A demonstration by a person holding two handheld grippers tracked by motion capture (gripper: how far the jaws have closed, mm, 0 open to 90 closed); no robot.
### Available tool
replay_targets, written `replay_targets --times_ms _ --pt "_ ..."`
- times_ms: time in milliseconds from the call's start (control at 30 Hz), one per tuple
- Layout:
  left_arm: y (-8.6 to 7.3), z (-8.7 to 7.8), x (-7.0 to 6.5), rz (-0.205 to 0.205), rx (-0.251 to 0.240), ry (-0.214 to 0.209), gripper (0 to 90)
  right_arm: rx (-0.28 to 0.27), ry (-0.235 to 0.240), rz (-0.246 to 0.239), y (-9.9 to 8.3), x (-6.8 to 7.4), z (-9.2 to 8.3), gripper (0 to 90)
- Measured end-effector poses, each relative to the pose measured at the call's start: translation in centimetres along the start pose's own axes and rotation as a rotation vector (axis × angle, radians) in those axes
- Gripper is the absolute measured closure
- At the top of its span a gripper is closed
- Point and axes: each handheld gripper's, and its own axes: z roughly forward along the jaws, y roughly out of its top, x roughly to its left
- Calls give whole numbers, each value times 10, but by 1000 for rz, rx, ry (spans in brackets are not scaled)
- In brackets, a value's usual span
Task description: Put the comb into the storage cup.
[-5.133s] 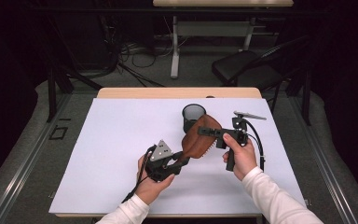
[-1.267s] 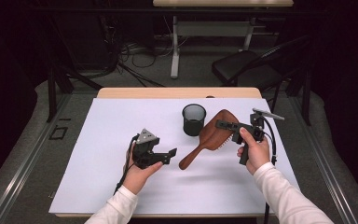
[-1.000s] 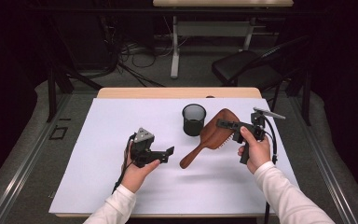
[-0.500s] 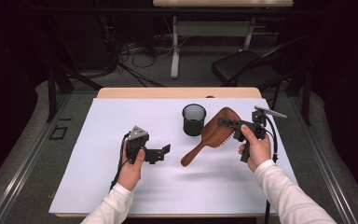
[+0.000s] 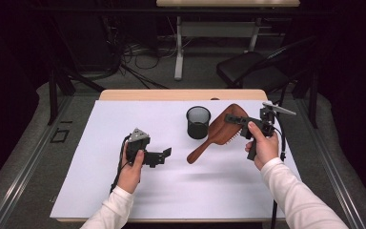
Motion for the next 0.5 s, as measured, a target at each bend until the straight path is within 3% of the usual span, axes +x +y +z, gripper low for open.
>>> replay_targets --times_ms 300,500 --pt "-1 0 4 -15 14 9 15 -43 -16 8 13 1 1 481" --pt "-2 0 6 -7 38 61 30 -59 -31 17 20 -2 1 481"
